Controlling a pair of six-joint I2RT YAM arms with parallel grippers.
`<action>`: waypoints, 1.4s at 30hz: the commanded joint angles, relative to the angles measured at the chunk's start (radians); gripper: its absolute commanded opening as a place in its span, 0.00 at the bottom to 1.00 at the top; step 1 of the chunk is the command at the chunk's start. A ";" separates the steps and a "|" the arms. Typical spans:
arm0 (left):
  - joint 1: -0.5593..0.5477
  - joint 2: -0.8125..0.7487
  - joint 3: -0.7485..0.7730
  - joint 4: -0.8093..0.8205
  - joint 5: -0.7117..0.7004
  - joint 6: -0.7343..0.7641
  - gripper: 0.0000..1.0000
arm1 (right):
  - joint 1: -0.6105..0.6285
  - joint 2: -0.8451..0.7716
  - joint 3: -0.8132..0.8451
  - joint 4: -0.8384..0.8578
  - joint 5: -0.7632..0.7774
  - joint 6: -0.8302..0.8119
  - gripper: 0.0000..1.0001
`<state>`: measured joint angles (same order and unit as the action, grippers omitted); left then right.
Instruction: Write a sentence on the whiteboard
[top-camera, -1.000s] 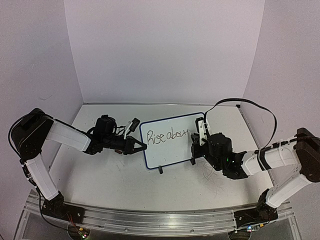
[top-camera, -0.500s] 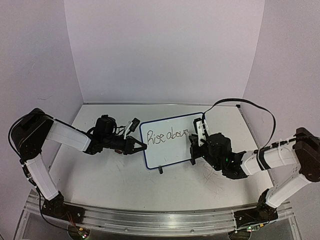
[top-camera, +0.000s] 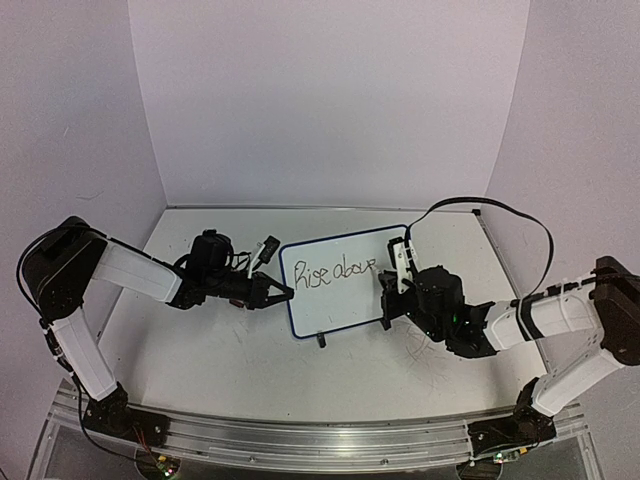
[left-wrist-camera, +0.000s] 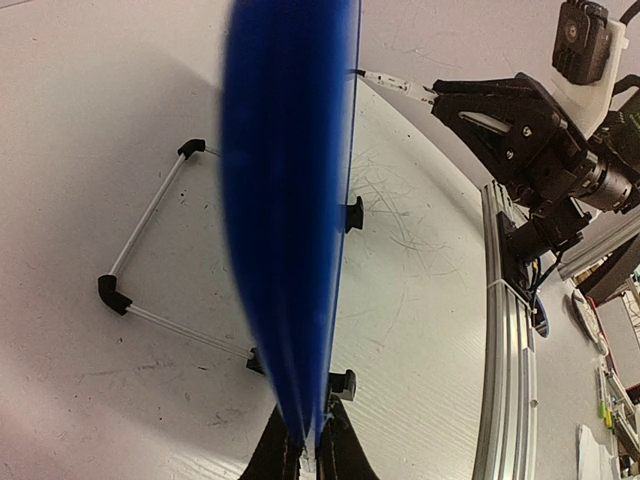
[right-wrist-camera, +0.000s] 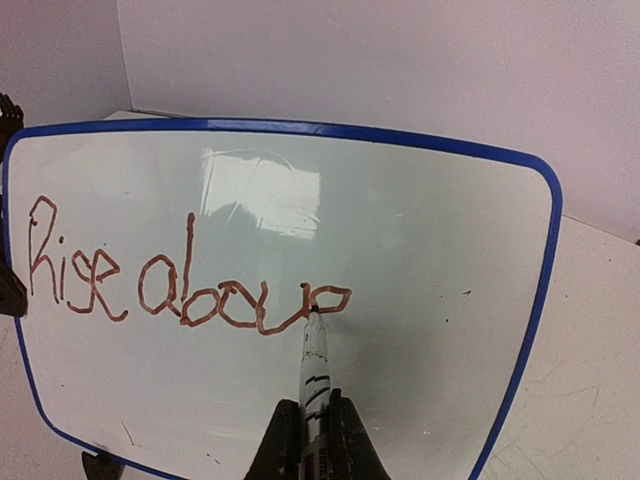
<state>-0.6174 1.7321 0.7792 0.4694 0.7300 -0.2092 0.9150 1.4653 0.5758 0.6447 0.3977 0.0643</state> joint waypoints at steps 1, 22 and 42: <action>0.000 -0.014 0.010 -0.066 -0.073 0.039 0.00 | -0.004 -0.022 -0.013 -0.033 0.000 0.021 0.00; 0.001 -0.018 0.002 -0.066 -0.078 0.041 0.00 | -0.004 -0.002 0.005 -0.080 0.005 0.036 0.00; 0.001 -0.018 0.002 -0.069 -0.078 0.040 0.00 | -0.004 0.002 0.024 -0.132 0.035 0.044 0.00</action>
<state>-0.6174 1.7321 0.7792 0.4694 0.7292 -0.2100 0.9154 1.4624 0.5767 0.5798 0.3991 0.0954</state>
